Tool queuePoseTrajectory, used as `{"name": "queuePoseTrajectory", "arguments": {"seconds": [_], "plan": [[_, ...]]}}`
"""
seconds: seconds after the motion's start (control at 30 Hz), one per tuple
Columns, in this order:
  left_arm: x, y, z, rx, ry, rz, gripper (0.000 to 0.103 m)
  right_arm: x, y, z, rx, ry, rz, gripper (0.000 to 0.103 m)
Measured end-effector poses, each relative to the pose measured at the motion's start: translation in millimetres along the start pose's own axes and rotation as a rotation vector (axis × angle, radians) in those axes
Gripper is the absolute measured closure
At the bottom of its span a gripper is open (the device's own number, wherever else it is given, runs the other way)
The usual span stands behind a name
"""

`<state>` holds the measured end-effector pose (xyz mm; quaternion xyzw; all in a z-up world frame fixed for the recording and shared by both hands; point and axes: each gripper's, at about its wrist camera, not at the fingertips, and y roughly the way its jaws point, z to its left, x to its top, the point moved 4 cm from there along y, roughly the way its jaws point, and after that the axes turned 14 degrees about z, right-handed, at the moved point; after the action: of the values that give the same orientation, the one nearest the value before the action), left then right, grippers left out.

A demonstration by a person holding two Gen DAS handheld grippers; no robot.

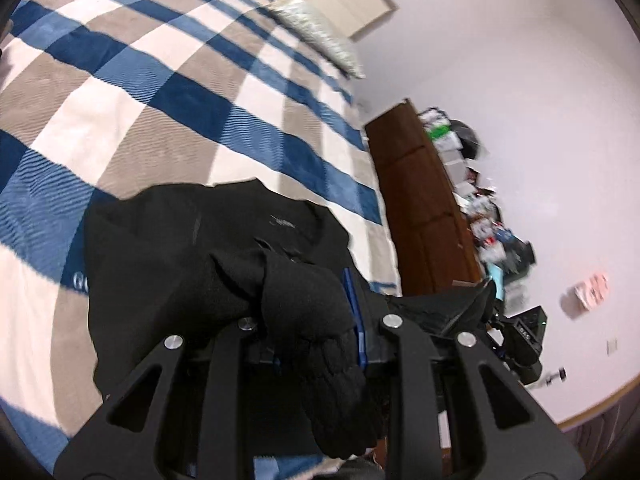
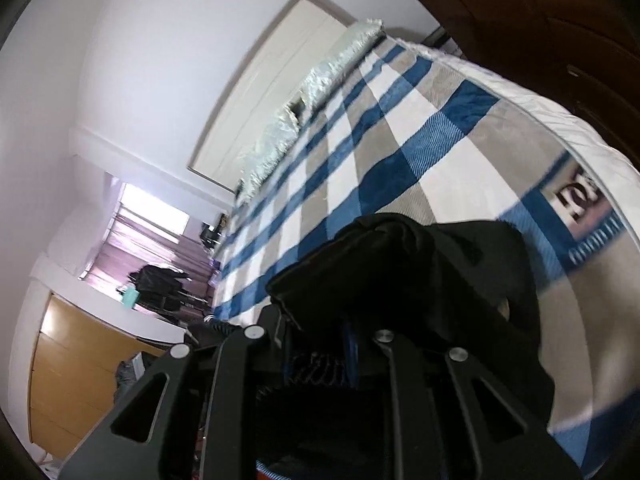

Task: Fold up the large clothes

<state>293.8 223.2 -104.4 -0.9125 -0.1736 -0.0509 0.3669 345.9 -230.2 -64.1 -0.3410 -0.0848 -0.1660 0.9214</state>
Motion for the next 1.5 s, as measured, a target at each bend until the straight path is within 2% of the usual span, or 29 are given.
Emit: {"name": "queuePoseTrajectory", "arguments": {"seconds": [0.13, 0.27, 0.4, 0.57, 0.63, 0.7, 0.73, 0.8, 0.87, 0.9, 0.93, 0.97, 1.0, 1.07, 1.2, 1.27, 1.37, 1.5], "plan": [[38, 36, 31, 0.049, -0.054, 0.044, 0.078, 39, 55, -17, -0.054, 0.017, 0.077, 0.083], [69, 83, 71, 0.143, -0.104, 0.098, 0.078, 67, 109, -45, -0.140, 0.035, 0.154, 0.083], [84, 115, 106, 0.204, -0.151, 0.142, 0.078, 87, 154, -79, -0.220, 0.065, 0.232, 0.083], [89, 141, 121, 0.271, -0.123, 0.203, 0.078, 94, 181, -100, -0.255, 0.077, 0.303, 0.083], [89, 141, 114, 0.310, -0.076, 0.204, 0.077, 96, 179, -97, -0.257, 0.069, 0.322, 0.081], [85, 139, 103, 0.348, -0.025, 0.218, 0.076, 93, 170, -83, -0.258, 0.031, 0.334, 0.074], [82, 136, 97, 0.363, 0.003, 0.221, 0.068, 92, 164, -75, -0.265, 0.004, 0.334, 0.067], [77, 130, 85, 0.339, 0.038, 0.233, 0.051, 90, 150, -57, -0.253, -0.042, 0.318, 0.056], [71, 119, 74, 0.363, 0.063, 0.237, 0.046, 87, 127, -35, -0.218, -0.091, 0.288, 0.038], [69, 114, 69, 0.369, 0.071, 0.232, 0.037, 86, 119, -28, -0.217, -0.101, 0.273, 0.033], [66, 106, 63, 0.388, 0.079, 0.220, 0.021, 82, 104, -18, -0.212, -0.116, 0.254, 0.028], [62, 95, 55, 0.418, 0.097, 0.205, 0.010, 76, 91, -8, -0.200, -0.137, 0.243, 0.024], [59, 91, 47, 0.420, 0.116, 0.195, 0.006, 71, 82, -1, -0.200, -0.153, 0.236, 0.021], [49, 78, 32, 0.418, 0.162, 0.177, 0.006, 50, 59, 12, -0.211, -0.215, 0.235, 0.013], [13, 59, 0, 0.458, 0.258, 0.150, 0.006, -4, 28, 17, -0.221, -0.308, 0.265, 0.011], [-14, 57, -13, 0.433, 0.300, 0.154, 0.006, -31, 18, 8, -0.295, -0.368, 0.276, 0.008], [-51, 68, -27, 0.377, 0.345, 0.169, 0.006, -52, 12, -13, -0.368, -0.406, 0.287, 0.008], [-87, 92, -30, 0.385, 0.408, 0.172, 0.006, -60, 19, -47, -0.394, -0.358, 0.319, 0.008]]}}
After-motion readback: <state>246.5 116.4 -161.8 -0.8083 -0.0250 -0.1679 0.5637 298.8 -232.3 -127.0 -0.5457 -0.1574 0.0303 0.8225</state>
